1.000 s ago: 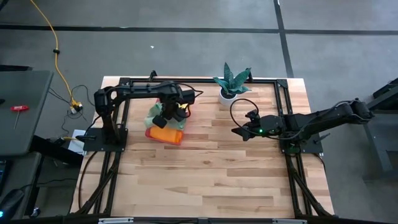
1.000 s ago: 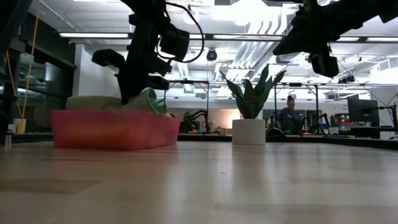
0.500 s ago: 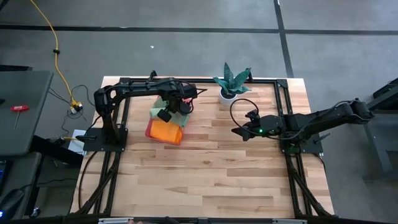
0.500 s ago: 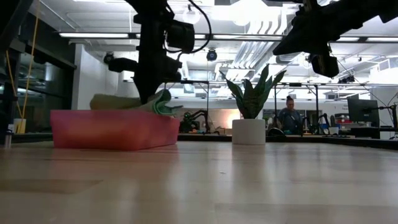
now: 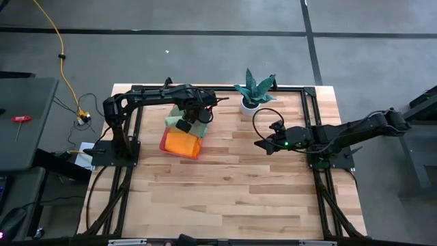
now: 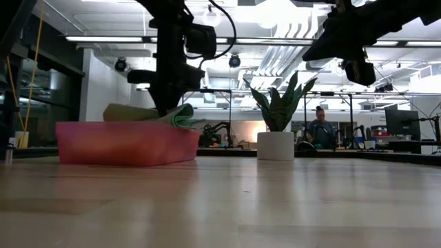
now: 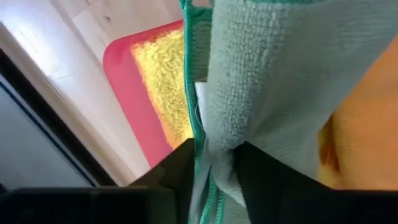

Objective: Fold microfiber towels
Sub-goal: Put the green microfiber cloth into the pink bin

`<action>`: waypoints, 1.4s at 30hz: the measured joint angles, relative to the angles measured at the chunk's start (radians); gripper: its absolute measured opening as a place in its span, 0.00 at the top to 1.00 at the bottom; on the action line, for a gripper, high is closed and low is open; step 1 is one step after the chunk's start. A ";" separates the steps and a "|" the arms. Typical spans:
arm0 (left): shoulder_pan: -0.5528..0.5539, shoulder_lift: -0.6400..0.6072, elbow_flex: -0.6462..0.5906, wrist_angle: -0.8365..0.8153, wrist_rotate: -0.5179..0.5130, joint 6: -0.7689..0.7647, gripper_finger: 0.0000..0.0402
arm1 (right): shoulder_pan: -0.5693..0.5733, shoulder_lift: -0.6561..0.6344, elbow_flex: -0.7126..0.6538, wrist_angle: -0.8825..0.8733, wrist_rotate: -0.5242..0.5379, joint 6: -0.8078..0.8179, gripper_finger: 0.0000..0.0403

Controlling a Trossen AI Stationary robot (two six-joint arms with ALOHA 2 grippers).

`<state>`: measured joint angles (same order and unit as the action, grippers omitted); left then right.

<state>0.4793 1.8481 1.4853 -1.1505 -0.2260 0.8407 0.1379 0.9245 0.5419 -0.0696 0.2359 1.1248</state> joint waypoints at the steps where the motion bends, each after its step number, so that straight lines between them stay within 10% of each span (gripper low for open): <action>1: 0.000 0.000 0.000 0.003 -0.008 0.000 0.72 | 0.000 0.000 0.000 0.000 0.000 0.000 1.00; 14: -0.002 -0.015 0.040 0.007 -0.177 -0.012 0.49 | 0.000 0.000 0.000 0.000 0.000 0.000 1.00; 29: 0.043 -0.055 0.066 0.174 -0.174 -0.098 0.54 | 0.000 0.000 0.000 0.000 0.000 -0.001 1.00; 42: 0.051 -0.488 -0.157 0.183 0.091 -0.558 0.77 | 0.000 0.000 0.000 0.000 0.000 -0.008 1.00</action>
<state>0.5304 1.3598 1.3279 -0.9672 -0.1345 0.2825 0.1379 0.9245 0.5419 -0.0696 0.2359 1.1172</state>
